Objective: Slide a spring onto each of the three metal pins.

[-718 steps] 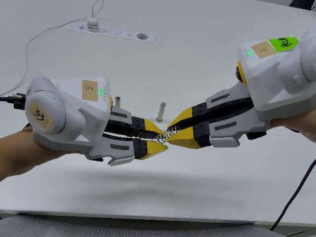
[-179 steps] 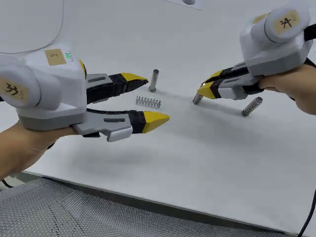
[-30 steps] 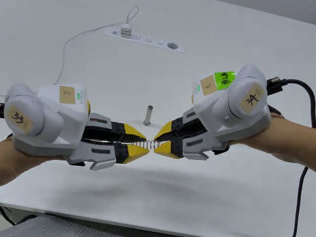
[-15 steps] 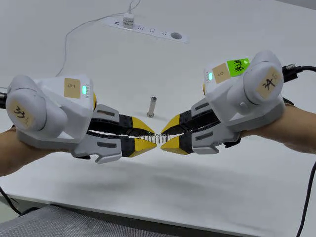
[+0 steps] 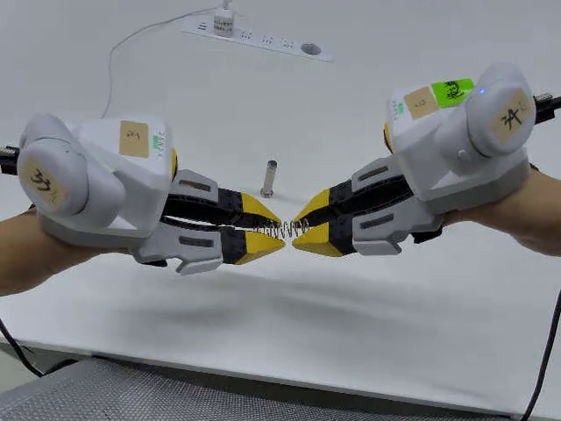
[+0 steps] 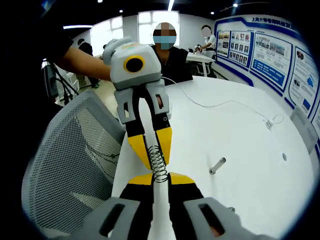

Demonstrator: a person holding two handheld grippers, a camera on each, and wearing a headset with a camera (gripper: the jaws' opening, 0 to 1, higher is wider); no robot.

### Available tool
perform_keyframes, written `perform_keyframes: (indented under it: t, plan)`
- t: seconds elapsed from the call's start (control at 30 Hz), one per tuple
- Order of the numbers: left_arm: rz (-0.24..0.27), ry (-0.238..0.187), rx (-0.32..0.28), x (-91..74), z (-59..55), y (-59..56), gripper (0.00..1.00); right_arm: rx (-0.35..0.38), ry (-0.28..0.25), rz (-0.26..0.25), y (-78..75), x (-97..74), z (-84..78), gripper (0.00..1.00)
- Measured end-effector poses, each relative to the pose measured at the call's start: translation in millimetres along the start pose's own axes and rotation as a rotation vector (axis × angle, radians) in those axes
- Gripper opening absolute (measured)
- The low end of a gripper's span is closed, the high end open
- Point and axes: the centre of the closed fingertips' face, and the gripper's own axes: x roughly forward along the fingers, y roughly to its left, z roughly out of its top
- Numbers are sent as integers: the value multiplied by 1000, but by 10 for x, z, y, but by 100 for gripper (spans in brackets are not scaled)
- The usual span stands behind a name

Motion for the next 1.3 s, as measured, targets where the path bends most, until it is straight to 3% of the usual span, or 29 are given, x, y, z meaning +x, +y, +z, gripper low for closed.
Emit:
perform_keyframes:
  t: [0.43, 0.53, 0.97, 1.13, 1.3]
  plan:
    - [4, 2, 16, -18, -1, 27, 10, 5, -75, 7, 50, -33, 209, 11]
    - [-2, 2, 19, 0, -3, 10, 10, 31, -122, 16, 77, -47, 309, 11]
    - [-8, -7, 6, 29, 8, -5, 10, 93, -175, -4, 80, -22, 422, 11]
    - [-12, -6, 5, 39, 1, -13, 10, 88, -170, -5, 85, 4, 443, 10]
    - [-8, -26, -53, 6, 16, 20, 11, 96, -175, -13, 55, -4, 468, 10]
